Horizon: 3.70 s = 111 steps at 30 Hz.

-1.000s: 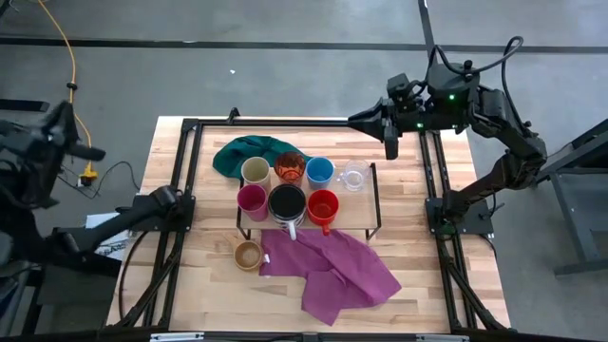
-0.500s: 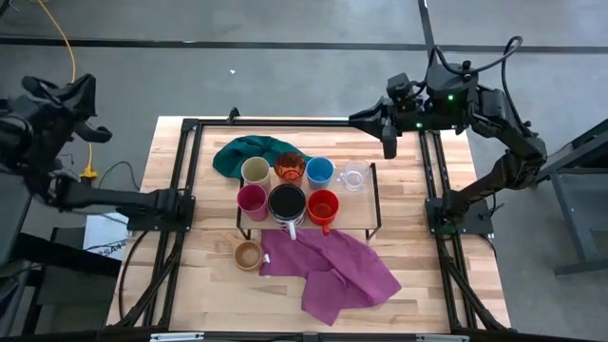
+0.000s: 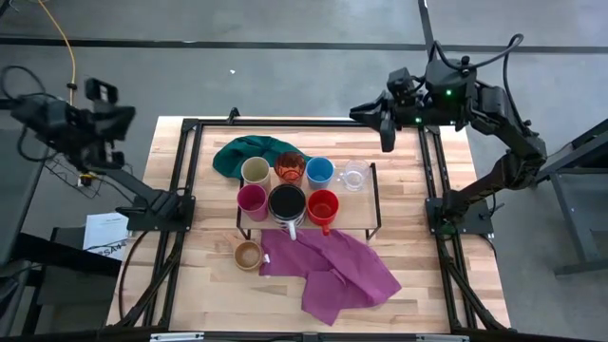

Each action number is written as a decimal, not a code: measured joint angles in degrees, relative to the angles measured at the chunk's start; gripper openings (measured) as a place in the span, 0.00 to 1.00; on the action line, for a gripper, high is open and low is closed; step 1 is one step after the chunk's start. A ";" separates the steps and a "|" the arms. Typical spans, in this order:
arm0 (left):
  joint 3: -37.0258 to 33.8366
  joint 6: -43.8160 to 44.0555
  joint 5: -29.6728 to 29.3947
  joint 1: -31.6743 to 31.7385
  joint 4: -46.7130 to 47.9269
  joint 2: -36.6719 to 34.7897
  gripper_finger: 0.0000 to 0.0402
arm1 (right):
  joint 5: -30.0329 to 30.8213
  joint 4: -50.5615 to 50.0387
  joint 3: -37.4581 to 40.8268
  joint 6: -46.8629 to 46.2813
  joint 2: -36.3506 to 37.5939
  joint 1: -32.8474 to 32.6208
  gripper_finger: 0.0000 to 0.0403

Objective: Stack small to large cups/mugs on shelf
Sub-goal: Put the brown mug on the shelf

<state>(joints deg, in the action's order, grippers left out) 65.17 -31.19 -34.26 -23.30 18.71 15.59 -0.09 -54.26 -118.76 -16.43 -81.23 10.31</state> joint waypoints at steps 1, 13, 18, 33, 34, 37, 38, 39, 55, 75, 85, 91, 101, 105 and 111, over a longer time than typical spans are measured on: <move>-1.27 0.22 0.03 -1.58 -1.23 0.00 0.06 | 0.00 -0.05 0.00 0.00 0.00 0.16 0.13; -15.64 21.42 3.42 -10.18 0.74 0.15 0.06 | -1.41 -1.60 0.00 -0.04 0.00 0.19 0.13; -20.36 31.62 4.31 -10.11 4.66 1.82 0.06 | -2.06 -3.12 0.00 -0.35 -0.02 0.17 0.13; -21.53 48.34 18.10 -10.11 14.96 16.60 0.06 | -4.84 -6.22 0.00 -0.07 0.00 0.17 0.13; -21.53 49.06 18.81 -10.11 15.17 17.80 0.06 | -4.88 -6.64 0.00 -0.07 0.00 0.17 0.13; -21.53 49.82 20.29 -10.11 15.14 21.15 0.07 | -5.02 -7.76 0.00 -0.15 0.03 0.17 0.13; -21.53 50.07 20.55 -10.09 15.08 22.17 0.08 | -5.32 -8.15 0.00 -0.15 0.10 0.17 0.13; -21.53 50.53 21.13 -10.09 15.01 23.08 0.10 | -5.84 -8.30 0.00 -0.11 0.14 0.17 0.13; -21.53 55.91 29.35 -10.10 11.87 39.63 0.36 | -7.01 -10.17 0.00 1.51 4.10 0.15 0.13; -17.68 60.97 31.07 -10.09 9.84 55.94 0.30 | -6.94 -16.66 0.00 2.99 8.03 0.16 0.13; -16.79 65.76 27.79 -10.11 11.38 59.35 0.30 | -6.95 -17.79 0.00 3.44 11.02 0.14 0.13; -15.09 66.13 24.76 -10.11 14.65 59.30 0.30 | -6.93 -17.86 0.00 3.65 12.77 0.17 0.13; -15.11 66.48 24.35 -10.13 16.04 59.30 0.30 | -6.04 -17.99 0.00 3.76 14.18 0.14 0.13; -15.13 66.42 24.77 -10.11 15.89 59.30 0.30 | -6.04 -18.00 0.00 3.87 14.21 0.16 0.13; -15.17 65.91 26.17 -10.09 14.86 61.06 0.30 | -6.04 -18.01 0.00 4.07 14.21 0.17 0.13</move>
<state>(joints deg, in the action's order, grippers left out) 50.00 34.72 -8.09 -33.39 33.56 76.66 -6.13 -72.27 -118.76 -12.36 -67.02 10.48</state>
